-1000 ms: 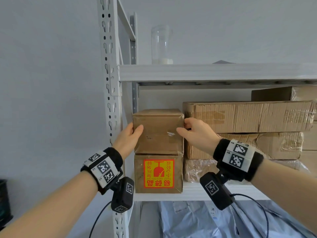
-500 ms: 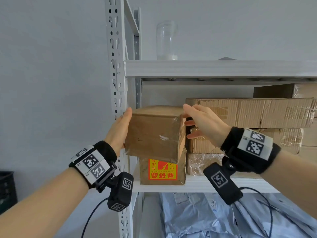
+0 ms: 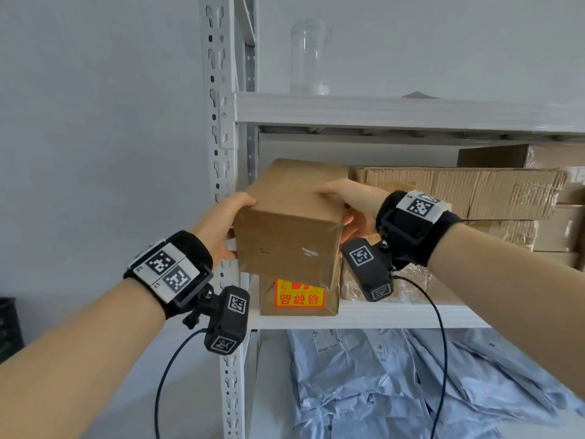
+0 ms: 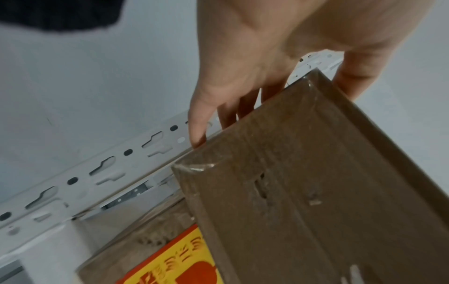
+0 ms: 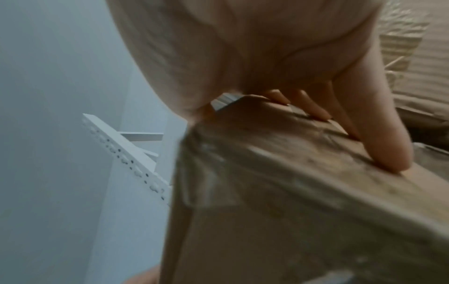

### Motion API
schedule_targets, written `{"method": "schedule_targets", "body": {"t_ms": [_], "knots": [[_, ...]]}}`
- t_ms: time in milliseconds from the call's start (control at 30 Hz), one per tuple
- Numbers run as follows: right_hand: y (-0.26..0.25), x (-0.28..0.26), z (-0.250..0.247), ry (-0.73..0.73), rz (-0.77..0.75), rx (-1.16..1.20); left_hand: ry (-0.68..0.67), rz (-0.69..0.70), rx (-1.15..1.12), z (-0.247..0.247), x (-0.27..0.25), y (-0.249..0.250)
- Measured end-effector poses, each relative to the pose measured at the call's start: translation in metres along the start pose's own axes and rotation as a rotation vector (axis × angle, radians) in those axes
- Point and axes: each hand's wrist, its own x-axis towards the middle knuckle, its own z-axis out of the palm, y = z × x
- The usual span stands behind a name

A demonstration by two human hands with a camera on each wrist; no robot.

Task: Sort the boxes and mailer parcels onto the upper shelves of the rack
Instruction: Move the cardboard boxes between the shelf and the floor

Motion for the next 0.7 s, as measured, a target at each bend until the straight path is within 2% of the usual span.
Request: {"method": "schedule_targets", "body": {"t_ms": [200, 333, 533, 700], "knots": [[0.007, -0.044, 0.007, 0.077, -0.139, -0.143, -0.104, 0.054, -0.112, -0.014, -0.039, -0.029], [0.030, -0.082, 0.021, 0.080, -0.263, -0.178, -0.149, 0.019, -0.164, -0.023, -0.064, -0.054], [0.090, -0.133, 0.033, 0.078, -0.420, -0.106, -0.206, 0.070, 0.015, -0.016, -0.103, -0.093], [0.159, -0.161, 0.034, 0.107, -0.414, -0.087, -0.262, 0.034, 0.066, -0.006, -0.131, -0.143]]}}
